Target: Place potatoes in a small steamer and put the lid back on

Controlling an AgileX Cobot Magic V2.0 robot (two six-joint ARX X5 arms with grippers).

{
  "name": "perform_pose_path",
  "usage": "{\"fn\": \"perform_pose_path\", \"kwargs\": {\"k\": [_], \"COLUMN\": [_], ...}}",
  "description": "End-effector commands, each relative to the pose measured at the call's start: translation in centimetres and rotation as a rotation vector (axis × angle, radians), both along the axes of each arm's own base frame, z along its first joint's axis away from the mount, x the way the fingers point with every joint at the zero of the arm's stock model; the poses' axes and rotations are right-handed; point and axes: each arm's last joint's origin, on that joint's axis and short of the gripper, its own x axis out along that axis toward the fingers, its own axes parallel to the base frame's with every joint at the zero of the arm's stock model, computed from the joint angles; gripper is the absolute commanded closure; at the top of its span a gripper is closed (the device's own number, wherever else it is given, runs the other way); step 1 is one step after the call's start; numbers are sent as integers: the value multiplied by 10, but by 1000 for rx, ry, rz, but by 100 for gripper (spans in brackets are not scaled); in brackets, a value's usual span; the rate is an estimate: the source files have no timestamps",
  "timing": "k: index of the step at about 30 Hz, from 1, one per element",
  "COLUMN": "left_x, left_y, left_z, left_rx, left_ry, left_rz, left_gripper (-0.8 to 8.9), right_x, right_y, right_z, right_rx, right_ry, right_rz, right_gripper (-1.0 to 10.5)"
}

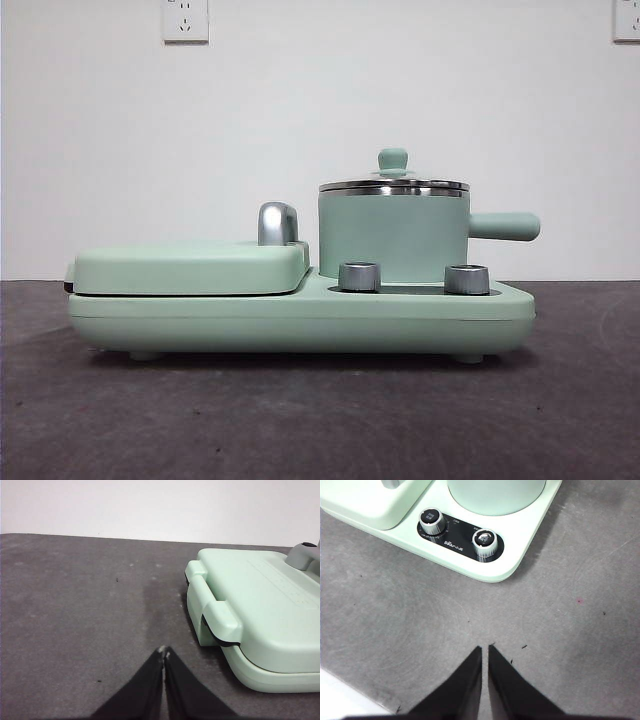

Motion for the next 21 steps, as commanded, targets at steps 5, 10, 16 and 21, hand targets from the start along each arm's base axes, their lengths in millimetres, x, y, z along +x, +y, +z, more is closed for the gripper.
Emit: {"fn": "perform_pose_path", "kwargs": {"k": [5,10,16,21], "left_x": [1,1,1,1], "left_y": [0,0,0,0], "left_z": [-6,-6,-6,-6], "left_rx": [18,18,18,18], "left_ry": [8,8,8,8], "left_rz": [1,1,1,1], "left_gripper": [808,808,808,808], "right_x": [1,1,5,6], "right_y": [1,1,-7,-21], "right_z": [3,3,4,-28], "right_rx": [12,12,-51,29], "right_ry": [-7,-7,-291,-619], "right_rz": [-1,-1,-8,-135], "right_gripper": [930,930,930,930]}}
